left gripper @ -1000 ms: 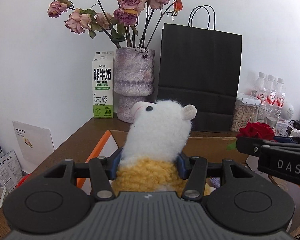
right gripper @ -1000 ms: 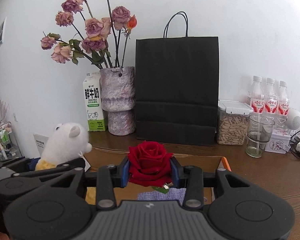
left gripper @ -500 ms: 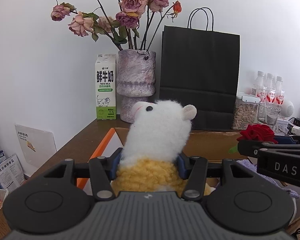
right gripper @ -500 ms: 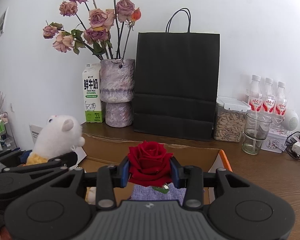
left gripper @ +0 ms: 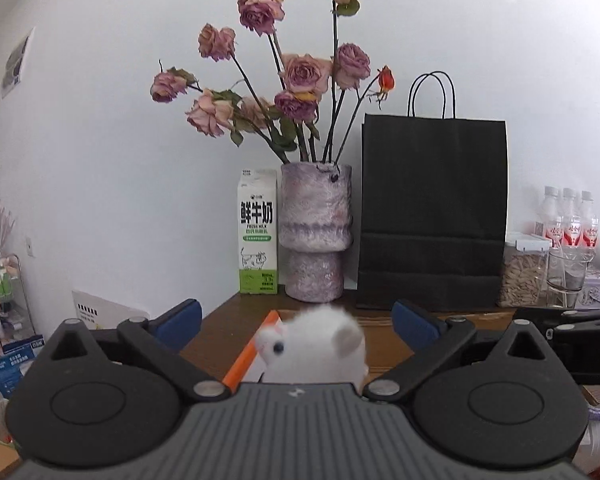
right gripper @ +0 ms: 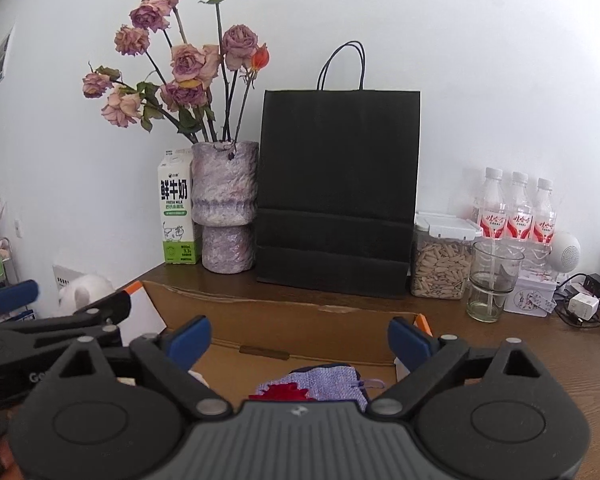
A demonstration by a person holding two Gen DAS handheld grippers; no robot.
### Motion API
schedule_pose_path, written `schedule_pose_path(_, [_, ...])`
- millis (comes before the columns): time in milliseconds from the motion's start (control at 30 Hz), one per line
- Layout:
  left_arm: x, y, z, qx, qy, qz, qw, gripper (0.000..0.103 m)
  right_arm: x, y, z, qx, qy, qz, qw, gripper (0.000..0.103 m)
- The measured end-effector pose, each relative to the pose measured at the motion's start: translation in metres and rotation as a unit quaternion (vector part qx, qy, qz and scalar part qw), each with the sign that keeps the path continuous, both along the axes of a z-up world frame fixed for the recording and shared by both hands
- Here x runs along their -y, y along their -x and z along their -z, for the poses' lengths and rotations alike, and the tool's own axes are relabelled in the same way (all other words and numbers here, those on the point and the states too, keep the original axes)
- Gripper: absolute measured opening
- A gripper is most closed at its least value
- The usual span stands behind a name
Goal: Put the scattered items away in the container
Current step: 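Carry the rose and plush toy over the box and release both, then withdraw both grippers from the box back to the table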
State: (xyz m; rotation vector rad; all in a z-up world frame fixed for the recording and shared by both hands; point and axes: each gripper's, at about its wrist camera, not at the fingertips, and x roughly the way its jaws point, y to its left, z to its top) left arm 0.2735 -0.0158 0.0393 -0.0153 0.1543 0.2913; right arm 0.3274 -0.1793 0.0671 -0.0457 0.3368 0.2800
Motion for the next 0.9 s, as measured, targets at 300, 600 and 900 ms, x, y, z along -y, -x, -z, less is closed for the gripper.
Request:
schedule_pose_path(300, [0.002,0.005,-0.001,0.008,-0.004,0.009,0.9999,0.103,0.002,0.007,-0.003,0.009,0.005,0.004,1.0,0.103])
schedule_pose_path(600, [-0.003,0.017,-0.002,0.017,0.001,0.008,0.9998,0.103,0.0,0.016,-0.006,0.017,0.009,-0.001,1.0,0.103])
schedule_pose_path(900, [-0.005,0.025,-0.003,0.005,-0.004,0.008,0.9999,0.103,-0.002,0.019,-0.002,0.012,0.017,-0.004,1.0,0.103])
